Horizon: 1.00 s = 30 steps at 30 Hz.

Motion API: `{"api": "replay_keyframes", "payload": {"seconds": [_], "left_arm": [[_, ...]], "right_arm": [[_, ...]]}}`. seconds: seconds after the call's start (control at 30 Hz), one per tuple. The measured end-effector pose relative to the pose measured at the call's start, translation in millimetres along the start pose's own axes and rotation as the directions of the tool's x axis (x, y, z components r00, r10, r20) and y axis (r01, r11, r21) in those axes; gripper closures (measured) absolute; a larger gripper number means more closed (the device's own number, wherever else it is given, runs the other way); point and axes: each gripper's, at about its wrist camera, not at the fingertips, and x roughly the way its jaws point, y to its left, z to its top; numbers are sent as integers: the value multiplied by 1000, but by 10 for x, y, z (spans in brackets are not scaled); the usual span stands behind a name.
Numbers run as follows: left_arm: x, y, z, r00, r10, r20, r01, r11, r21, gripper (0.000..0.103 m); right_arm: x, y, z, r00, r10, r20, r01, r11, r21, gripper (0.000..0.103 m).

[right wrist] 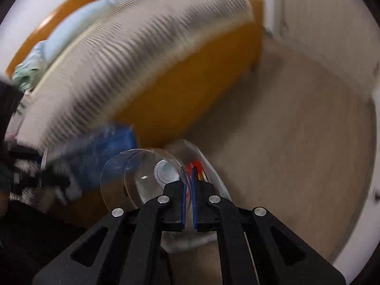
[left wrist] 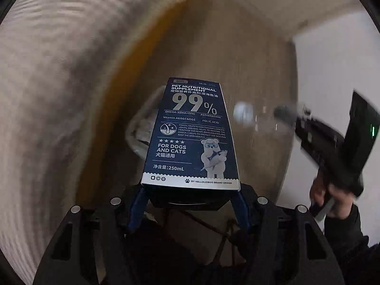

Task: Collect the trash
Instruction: 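Carry blue box and clear bottle to the wastebasket and open both tools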

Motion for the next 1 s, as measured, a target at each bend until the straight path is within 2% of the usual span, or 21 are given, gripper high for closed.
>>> {"api": "replay_keyframes", "payload": {"seconds": [0.07,0.17,0.27,0.33,0.37,0.4,0.47,0.53,0.57,0.67,0.83,0.9,1.0], "left_arm": [[415,-34,284,993,75,-93,-69,996,60,42],[1222,136,606,950,179,-254,-175,984,42,42],[1721,264,775,914,229,-336,-226,973,49,42],[1872,373,943,920,276,-278,-274,961,46,38],[1896,438,993,923,301,-240,-297,953,57,31],[1892,489,948,926,318,-204,-311,948,66,17],[1870,552,1029,952,268,-147,-261,963,69,19],[1886,557,959,937,302,-176,-292,953,81,16],[1875,550,932,935,302,-186,-290,953,89,13],[1746,371,903,942,302,-148,-284,950,127,11],[1113,182,842,975,218,-51,-213,972,95,11],[665,85,775,987,150,59,-154,986,62,11],[62,-85,630,968,153,200,-166,985,49,10]], "right_arm": [[245,-247,-233,998,3,-67,1,998,63,99],[573,-438,-494,989,14,-150,3,994,113,99],[852,-504,-618,978,25,-208,4,990,138,99],[1038,-504,-684,972,19,-233,11,992,125,99],[1123,-506,-691,970,18,-242,12,993,121,99],[1249,-483,-707,967,23,-255,7,993,116,99],[1366,-420,-751,962,30,-270,0,994,112,99],[1519,-333,-737,958,40,-285,-13,995,95,99],[1567,-308,-757,956,41,-290,-17,996,84,99],[1664,-234,-735,954,54,-295,-38,997,61,99],[1660,-249,-551,967,78,-244,-59,995,87,99],[1713,-251,-401,970,92,-223,-66,991,119,99],[1933,-207,-129,969,119,-216,-81,981,175,98]]}}
